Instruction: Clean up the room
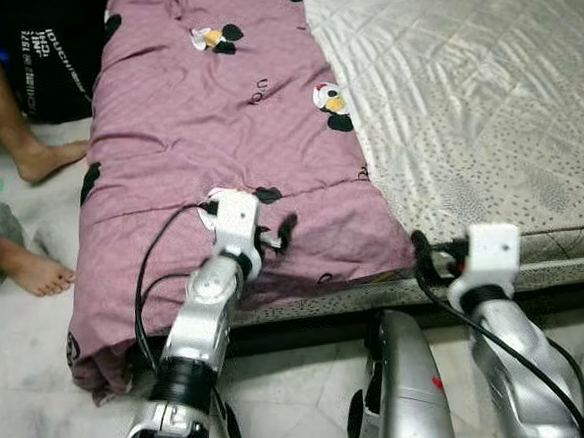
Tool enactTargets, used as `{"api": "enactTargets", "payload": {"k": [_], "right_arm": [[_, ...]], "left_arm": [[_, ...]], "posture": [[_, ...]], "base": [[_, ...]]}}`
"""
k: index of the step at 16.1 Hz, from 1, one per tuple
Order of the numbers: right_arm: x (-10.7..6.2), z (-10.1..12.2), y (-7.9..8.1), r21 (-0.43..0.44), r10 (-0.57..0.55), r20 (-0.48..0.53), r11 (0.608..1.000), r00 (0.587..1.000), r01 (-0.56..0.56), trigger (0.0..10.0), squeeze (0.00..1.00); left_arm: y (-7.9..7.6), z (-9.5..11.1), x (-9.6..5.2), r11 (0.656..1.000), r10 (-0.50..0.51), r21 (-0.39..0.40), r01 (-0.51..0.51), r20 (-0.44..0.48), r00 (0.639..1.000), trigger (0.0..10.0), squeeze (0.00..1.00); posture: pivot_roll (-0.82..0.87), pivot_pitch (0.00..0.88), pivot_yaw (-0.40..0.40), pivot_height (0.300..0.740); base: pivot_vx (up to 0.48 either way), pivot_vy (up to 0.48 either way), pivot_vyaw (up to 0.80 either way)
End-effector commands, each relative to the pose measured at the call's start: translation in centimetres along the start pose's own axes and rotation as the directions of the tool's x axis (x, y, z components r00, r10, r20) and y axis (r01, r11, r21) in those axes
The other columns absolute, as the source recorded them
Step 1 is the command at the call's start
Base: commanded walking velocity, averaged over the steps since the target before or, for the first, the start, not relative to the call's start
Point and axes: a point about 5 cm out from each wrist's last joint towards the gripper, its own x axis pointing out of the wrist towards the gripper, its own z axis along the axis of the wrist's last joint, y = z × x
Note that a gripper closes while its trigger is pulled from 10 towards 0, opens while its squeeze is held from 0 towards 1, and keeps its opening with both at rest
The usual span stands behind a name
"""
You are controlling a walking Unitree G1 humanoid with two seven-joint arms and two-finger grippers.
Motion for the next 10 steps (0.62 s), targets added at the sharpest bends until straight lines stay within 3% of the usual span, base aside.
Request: {"api": "enactTargets", "payload": {"k": [1,3,5,6,7,9,10], "right_arm": [[0.4,-0.2,-0.1,-0.005,-0.008,-0.009,1.000,1.000,0.008,10.0,0.00],[1.1,-0.2,0.3,-0.003,-0.003,-0.004,1.000,1.000,0.003,10.0,0.00],[3.3,0.4,1.1,-0.019,0.004,0.029,1.000,1.000,-0.003,10.0,0.00],[5.1,0.6,1.1,-0.017,-0.044,0.027,0.999,0.999,0.044,10.0,0.00],[7.9,0.9,2.9,0.088,-0.024,-0.025,0.996,0.999,0.026,10.0,0.00],[9.4,1.5,5.4,0.107,0.061,-0.041,0.993,0.997,-0.056,10.0,0.00],[9.9,1.9,7.5,0.123,0.127,-0.055,0.985,0.990,-0.119,10.0,0.00]], "left_arm": [[-0.5,-1.0,-0.4,0.999,-0.049,0.007,0.050,-0.051,0.998,10.0,0.00],[-0.9,-1.2,-0.5,0.998,-0.065,0.020,0.066,-0.052,0.997,10.0,0.00],[-1.2,-0.9,-0.4,0.997,-0.067,0.019,0.068,-0.043,0.997,10.0,0.00],[-1.2,-0.7,-0.5,0.997,-0.068,0.017,0.069,-0.039,0.997,10.0,0.00],[-1.1,-0.7,-0.9,0.997,-0.068,0.018,0.069,-0.037,0.997,10.0,0.00],[-1.2,-0.8,-1.2,0.998,-0.064,0.017,0.065,-0.038,0.997,10.0,0.00],[-1.2,-0.8,-1.5,0.998,-0.060,0.017,0.060,-0.039,0.997,10.0,0.00]], "posture": [[-0.08,0.140,-0.027,0.517],[-0.08,0.140,-0.027,0.517],[-0.07,0.138,-0.025,0.517],[-0.06,0.139,-0.025,0.517],[-0.04,0.139,-0.027,0.517],[-0.01,0.144,-0.034,0.517],[0.00,0.146,-0.037,0.517]], "base": [[0.000,0.000,0.00],[0.000,0.000,0.00],[0.000,0.000,0.00],[0.000,0.000,0.00],[0.000,0.000,0.00],[0.000,0.000,0.00],[0.000,0.000,0.00]]}}
